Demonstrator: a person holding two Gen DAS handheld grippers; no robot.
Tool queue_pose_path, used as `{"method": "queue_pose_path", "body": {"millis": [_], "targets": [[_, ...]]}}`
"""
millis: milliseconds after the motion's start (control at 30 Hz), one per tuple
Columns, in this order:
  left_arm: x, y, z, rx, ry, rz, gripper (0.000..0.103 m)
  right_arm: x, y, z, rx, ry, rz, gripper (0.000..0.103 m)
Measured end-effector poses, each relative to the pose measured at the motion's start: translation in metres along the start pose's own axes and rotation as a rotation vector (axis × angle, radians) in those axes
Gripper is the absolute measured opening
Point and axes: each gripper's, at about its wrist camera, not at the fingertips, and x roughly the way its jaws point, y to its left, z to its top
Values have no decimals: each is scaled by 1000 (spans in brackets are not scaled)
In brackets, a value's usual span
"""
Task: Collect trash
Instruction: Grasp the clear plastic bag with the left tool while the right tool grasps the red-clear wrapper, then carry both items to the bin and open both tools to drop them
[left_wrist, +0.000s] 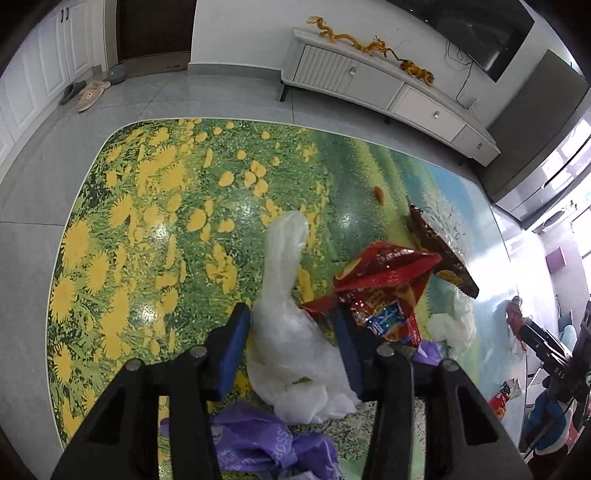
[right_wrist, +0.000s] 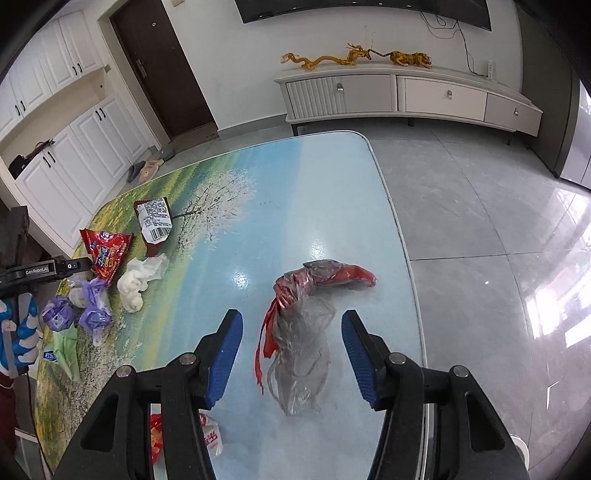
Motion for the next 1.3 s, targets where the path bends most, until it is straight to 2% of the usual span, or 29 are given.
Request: {"method": "queue_pose_path", "body": {"millis": [33, 100, 167, 500, 667, 767, 967, 1133, 1300], "targets": [[2, 1, 1, -9, 3, -5, 35, 4, 1, 0, -4, 7, 4, 38], [3, 3, 1, -20, -3, -18, 31, 10, 2, 0, -12, 15, 8, 29], [1, 4, 1, -33, -19, -32, 30, 11, 2, 0, -25, 17, 7, 13], [-52, 16, -11, -80, -127, -111, 29, -27, 10, -8, -36, -69, 44, 10], [-94, -12, -24, -25, -181, -151, 29, -68, 12, -20, -34, -128, 57, 10], [-114, -45, -31, 34, -202, -191, 29, -96, 6, -32, -18, -160, 51, 10], [-133, -154, -66, 213, -187, -310, 29, -151, -24, -78, 44, -189, -14, 10], [-121, -259, -110, 377, -102, -419, 29, -183, -74, -132, 147, -166, -105, 10], [-89, -368, -156, 525, 15, -479, 29, -194, -128, -182, 248, -115, -210, 10]]}}
